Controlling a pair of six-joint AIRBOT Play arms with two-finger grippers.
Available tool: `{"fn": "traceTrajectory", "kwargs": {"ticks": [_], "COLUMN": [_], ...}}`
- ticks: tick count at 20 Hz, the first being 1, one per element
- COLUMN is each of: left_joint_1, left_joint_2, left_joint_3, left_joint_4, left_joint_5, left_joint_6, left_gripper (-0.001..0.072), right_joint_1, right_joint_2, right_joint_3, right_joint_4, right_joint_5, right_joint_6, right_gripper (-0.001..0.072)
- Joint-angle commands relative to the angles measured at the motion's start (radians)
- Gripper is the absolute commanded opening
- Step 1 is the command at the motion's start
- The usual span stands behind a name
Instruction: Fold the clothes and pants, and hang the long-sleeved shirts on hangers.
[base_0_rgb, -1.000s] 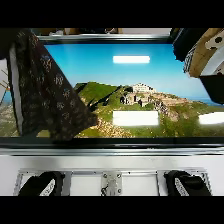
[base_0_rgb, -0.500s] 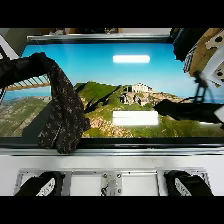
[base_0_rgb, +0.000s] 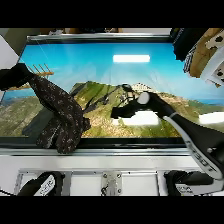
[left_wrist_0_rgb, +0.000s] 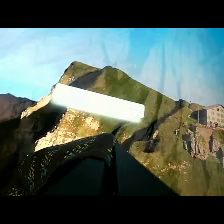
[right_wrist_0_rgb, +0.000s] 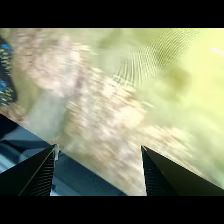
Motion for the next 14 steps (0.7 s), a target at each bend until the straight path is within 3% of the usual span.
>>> {"fn": "traceTrajectory", "kwargs": {"ticks": [1,10,11,13,14], "left_joint_1": [0.051,-0.013,-0.02,-0.032,-0.032], "left_joint_2": [0.001,0.001,0.001,0.001,0.001], "left_joint_3": [0.0,0.0,0.0,0.0,0.0], "left_joint_4": [0.0,-0.002,-0.002,-0.003,-0.008], "left_joint_5": [-0.042,-0.039,-0.039,-0.039,-0.039], "left_joint_6": [0.01,0.01,0.01,0.01,0.01], "left_gripper": [0.0012,0.0012,0.0012,0.0012,0.0012], "right_joint_1": [0.153,0.255,0.255,0.256,0.256], "right_joint_2": [-0.215,-0.422,-0.43,-0.436,-0.432], "right_joint_3": [0.221,0.461,0.461,0.461,0.462], "right_joint_4": [0.048,0.04,0.041,0.044,0.043], "right_joint_5": [-0.012,0.031,0.042,0.049,0.052], "right_joint_6": [-0.016,-0.016,-0.016,-0.035,-0.049], "right_gripper": [0.0555,0.0553,0.0514,0.0251,0.0052]}}
